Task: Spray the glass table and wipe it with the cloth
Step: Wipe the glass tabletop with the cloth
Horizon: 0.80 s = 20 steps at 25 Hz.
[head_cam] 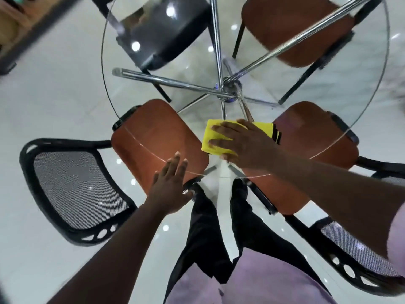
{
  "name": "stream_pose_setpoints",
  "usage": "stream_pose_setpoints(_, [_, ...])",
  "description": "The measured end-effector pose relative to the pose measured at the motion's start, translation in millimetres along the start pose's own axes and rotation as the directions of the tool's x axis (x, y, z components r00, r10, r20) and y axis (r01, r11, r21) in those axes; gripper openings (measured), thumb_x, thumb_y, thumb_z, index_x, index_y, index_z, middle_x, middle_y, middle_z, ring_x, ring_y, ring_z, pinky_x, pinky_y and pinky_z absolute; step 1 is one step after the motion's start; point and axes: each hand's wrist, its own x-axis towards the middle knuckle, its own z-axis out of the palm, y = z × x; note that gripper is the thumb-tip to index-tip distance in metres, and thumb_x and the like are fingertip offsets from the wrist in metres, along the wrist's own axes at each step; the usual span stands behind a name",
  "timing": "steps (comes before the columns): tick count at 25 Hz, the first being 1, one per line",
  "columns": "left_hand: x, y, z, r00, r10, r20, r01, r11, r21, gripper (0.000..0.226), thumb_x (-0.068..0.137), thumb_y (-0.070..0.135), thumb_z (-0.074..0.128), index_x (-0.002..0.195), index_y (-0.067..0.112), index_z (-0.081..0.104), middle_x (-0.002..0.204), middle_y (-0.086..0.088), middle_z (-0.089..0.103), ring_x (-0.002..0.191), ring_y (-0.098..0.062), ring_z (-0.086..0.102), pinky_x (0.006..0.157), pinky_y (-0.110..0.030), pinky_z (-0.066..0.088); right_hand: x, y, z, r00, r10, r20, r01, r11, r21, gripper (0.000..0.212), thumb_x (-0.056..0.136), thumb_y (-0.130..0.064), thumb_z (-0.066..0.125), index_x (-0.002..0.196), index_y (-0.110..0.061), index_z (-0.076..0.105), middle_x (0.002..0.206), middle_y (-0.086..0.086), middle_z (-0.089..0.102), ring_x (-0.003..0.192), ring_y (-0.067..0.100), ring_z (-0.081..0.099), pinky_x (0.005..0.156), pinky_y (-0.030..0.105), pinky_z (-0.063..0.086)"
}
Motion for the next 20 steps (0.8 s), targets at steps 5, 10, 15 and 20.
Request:
stream_pose_setpoints(5, [5, -3, 6, 0.999, -0.032, 0.025, 0.033, 0.999, -0.039, 0.105, 0.088, 0.064, 0.065, 0.164, 0.034, 0.000, 0.170, 0.015, -0.027, 0.162, -0.020, -0.010, 0.125, -0.059, 0.016, 3, 3, 27, 0.993, 0.011, -0.116, -0.020, 0.997, -0.074, 0.048, 0.115, -0.048, 0.042, 0.161, -0.037, 0.047, 0.175, 0.001, 0.036, 0.161, 0.026, 0.035, 0.126, 0.052, 0.032])
stream_pose_setpoints(10, [3, -4, 10, 0.999, -0.033, 0.030, 0.035, 0.997, -0.075, 0.104, 0.088, 0.067, 0.064, 0.164, 0.035, -0.001, 0.169, 0.017, -0.028, 0.161, -0.019, -0.013, 0.126, -0.062, 0.016, -52, -43, 48, 0.983, 0.147, -0.113, -0.148, 0.989, 0.002, 0.056, 0.114, -0.041, 0.045, 0.168, -0.034, 0.033, 0.178, 0.004, 0.026, 0.164, 0.031, 0.027, 0.126, 0.058, 0.033])
stream_pose_setpoints(15, [12, -2, 11, 0.992, -0.002, -0.125, -0.002, 0.999, -0.034, 0.085, 0.090, 0.072, 0.050, 0.158, 0.023, 0.031, 0.173, -0.005, 0.010, 0.155, -0.035, 0.019, 0.124, -0.060, 0.025, 1, 34, 32, 0.976, -0.197, -0.092, 0.174, 0.961, -0.215, 0.054, 0.111, -0.035, 0.052, 0.164, -0.034, 0.043, 0.174, 0.004, 0.037, 0.160, 0.029, 0.037, 0.126, 0.056, 0.036])
stream_pose_setpoints(20, [62, 27, -11, 0.923, 0.090, -0.375, -0.120, 0.991, -0.056, 0.076, 0.096, 0.064, 0.047, 0.150, 0.010, 0.043, 0.160, -0.020, 0.034, 0.142, -0.042, 0.037, 0.120, -0.061, 0.029, -55, 19, 34, 0.991, 0.099, -0.095, -0.108, 0.989, -0.097, 0.059, 0.112, -0.038, 0.049, 0.168, -0.034, 0.034, 0.177, 0.007, 0.027, 0.164, 0.034, 0.027, 0.127, 0.058, 0.031])
